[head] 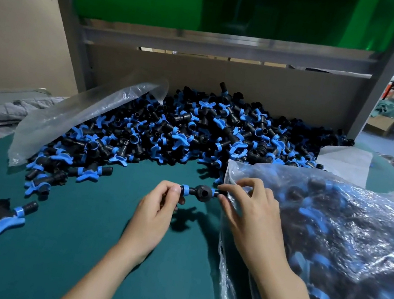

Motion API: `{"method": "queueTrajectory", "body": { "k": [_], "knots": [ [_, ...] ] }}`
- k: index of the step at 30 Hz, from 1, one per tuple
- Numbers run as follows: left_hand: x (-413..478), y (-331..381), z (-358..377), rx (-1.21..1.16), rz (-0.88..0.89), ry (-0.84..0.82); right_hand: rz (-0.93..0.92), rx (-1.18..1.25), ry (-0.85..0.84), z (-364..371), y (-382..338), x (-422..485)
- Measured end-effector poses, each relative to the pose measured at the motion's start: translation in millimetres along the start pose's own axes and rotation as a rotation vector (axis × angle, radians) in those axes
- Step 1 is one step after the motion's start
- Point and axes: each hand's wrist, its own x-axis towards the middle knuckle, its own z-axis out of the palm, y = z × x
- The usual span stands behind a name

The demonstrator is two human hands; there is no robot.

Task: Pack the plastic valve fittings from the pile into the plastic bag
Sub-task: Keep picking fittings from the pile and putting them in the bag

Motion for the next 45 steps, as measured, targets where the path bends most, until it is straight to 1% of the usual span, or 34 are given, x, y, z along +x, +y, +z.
{"method": "queueTrajectory", "body": {
  "k": [4, 12, 20, 24, 31, 35, 39, 45],
  "knots": [
    [-0.6, 1.0, -0.3, -0.002, 0.004, -0.003, 0.002, -0.010, 0.005, 0.9, 0.4, -0.1],
    [0.7, 1.1, -0.1, -0.015, -0.049, -0.003, 0.029, 0.011, -0.004, -0.5, -1.3, -0.6],
    [1.0, -0.3, 2.0, -0.044, -0.094, -0.014, 0.045, 0.026, -0.046, -4.4, -5.0, 0.2],
    [0.6, 2.5, 1.7, -0.035, -0.087, -0.014, 0.051, 0.016, -0.055, -5.0, -5.2, 0.0],
    [1.8, 3.3, 1.2, -0.040, -0.126, 0.001, 0.069, 0.019, -0.045, -4.2, -6.3, -0.6],
    [2.6, 2.7, 0.9, -0.048, -0.159, 0.012, 0.073, 0.025, -0.005, -2.6, -6.9, -0.4],
    [4.5, 0.8, 0.9, -0.076, -0.196, 0.023, 0.053, 0.037, -0.028, -2.5, -5.0, -0.6],
    [4.7, 2.8, -1.2, -0.041, -0.183, -0.021, 0.070, 0.076, -0.023, -3.4, -5.3, -1.4]
  ]
}}
